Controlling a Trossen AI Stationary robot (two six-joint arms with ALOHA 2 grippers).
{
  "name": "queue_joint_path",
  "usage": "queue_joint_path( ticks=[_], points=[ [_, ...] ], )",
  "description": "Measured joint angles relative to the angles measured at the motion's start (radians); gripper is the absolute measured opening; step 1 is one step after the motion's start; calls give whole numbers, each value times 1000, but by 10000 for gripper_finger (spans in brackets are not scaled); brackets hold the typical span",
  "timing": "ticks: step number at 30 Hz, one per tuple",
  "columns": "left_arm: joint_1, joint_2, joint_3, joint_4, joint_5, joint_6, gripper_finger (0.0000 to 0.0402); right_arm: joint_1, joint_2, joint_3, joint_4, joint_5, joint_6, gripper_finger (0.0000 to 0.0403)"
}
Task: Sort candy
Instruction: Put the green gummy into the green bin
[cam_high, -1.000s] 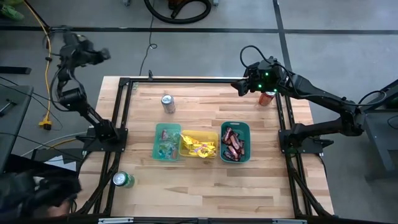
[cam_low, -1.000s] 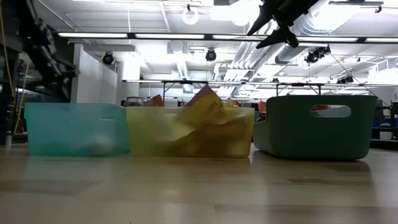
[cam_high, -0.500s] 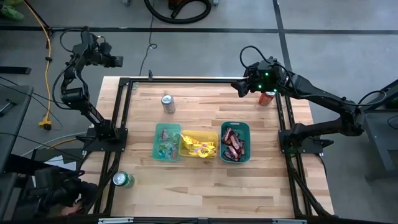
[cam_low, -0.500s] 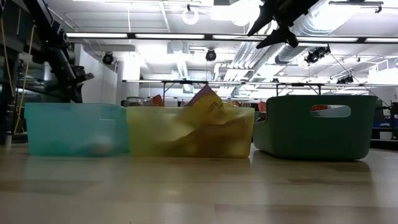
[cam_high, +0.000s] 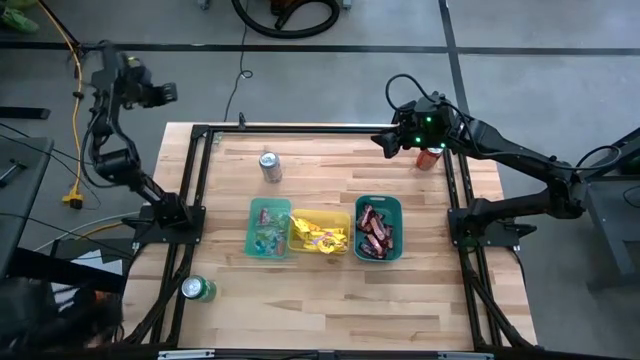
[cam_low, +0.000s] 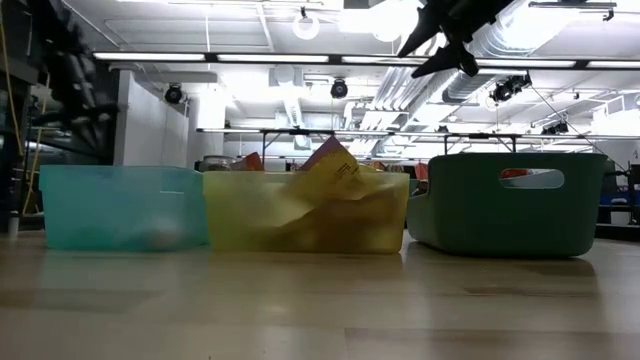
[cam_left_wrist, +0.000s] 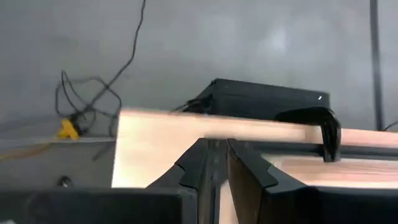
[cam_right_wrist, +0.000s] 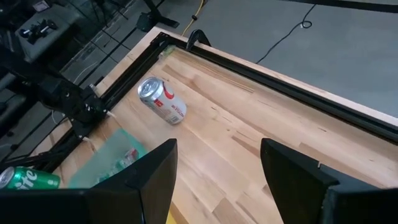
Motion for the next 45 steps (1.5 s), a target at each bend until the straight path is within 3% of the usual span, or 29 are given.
queue_joint_path(
  ticks=[7, 14, 20, 28, 32, 37, 40, 45],
  points=[
    [191, -223, -273, 118, 23, -42, 42, 0, 0, 0, -5, -13, -26, 226],
    [180, -362, -501, 214, 63, -84, 60, 0, 0, 0, -15, -27, -26, 226],
    [223, -368, -581, 213, 100, -189, 105, 0, 0, 0, -46, -56, -61, 226],
    [256, -368, -716, 213, 239, -362, 157, 0, 0, 0, -49, -72, -101, 226],
    [246, -368, -786, 269, 391, -421, 164, 0, 0, 0, -50, -91, -122, 226],
    [241, -367, -807, 394, 437, -466, 164, -1, 0, 0, -50, -113, -142, 226],
    [222, -365, -806, 478, 533, -543, 164, -2, 0, 0, -50, -116, -142, 226],
    [204, -342, -806, 505, 569, -571, 163, -2, 0, 0, -50, -116, -142, 226]
  ],
)
